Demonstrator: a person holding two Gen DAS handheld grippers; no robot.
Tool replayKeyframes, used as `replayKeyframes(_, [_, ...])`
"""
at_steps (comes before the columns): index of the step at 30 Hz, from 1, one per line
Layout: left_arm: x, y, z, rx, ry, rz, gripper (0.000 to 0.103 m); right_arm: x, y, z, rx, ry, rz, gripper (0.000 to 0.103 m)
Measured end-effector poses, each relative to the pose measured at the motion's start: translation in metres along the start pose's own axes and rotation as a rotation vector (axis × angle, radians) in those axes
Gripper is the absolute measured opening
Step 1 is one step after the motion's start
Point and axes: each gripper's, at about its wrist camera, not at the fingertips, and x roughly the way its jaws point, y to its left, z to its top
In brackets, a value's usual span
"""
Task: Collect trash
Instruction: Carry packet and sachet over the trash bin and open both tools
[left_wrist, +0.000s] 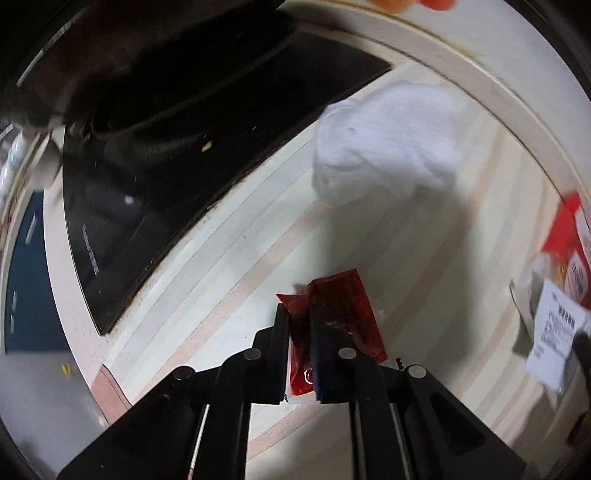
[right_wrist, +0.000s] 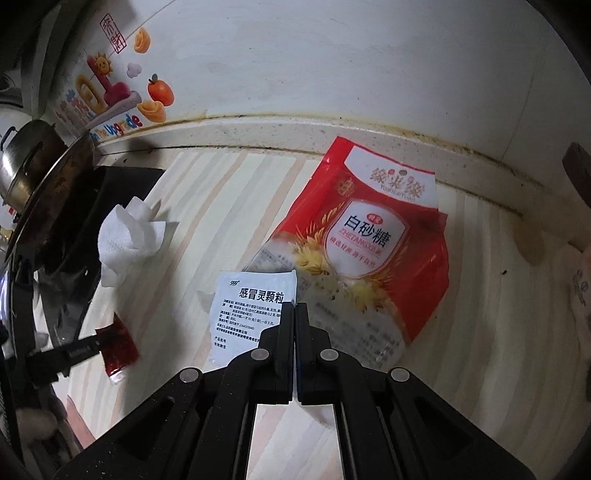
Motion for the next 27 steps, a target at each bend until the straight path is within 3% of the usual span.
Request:
replayKeyframes(9, [-0.067, 0.007, -0.036, 0.042, -0.119, -0.020, 0.005, -0.041, 0.017, -0.018, -0.038, -0.030, 0.045, 0.000])
replayKeyframes(13, [-0.093, 0.036, -0.056, 0.014, -0.166, -0.023, 0.005, -0.067, 0.039, -0.026, -0.083, -0.050, 0.083, 0.000])
replayKeyframes(20, [-0.121, 0.123, -0.081, -0.077, -0.223, -0.007, 0.005, -0.114, 0.110, -0.042, -0.204, -0.088, 0.178, 0.000])
replayKeyframes(27, [-0.131, 0.226, -0.136, -0.241, -0.233, 0.048, 0.005, -0.128, 0.226, -0.098, -0.391, -0.058, 0.307, 0.000])
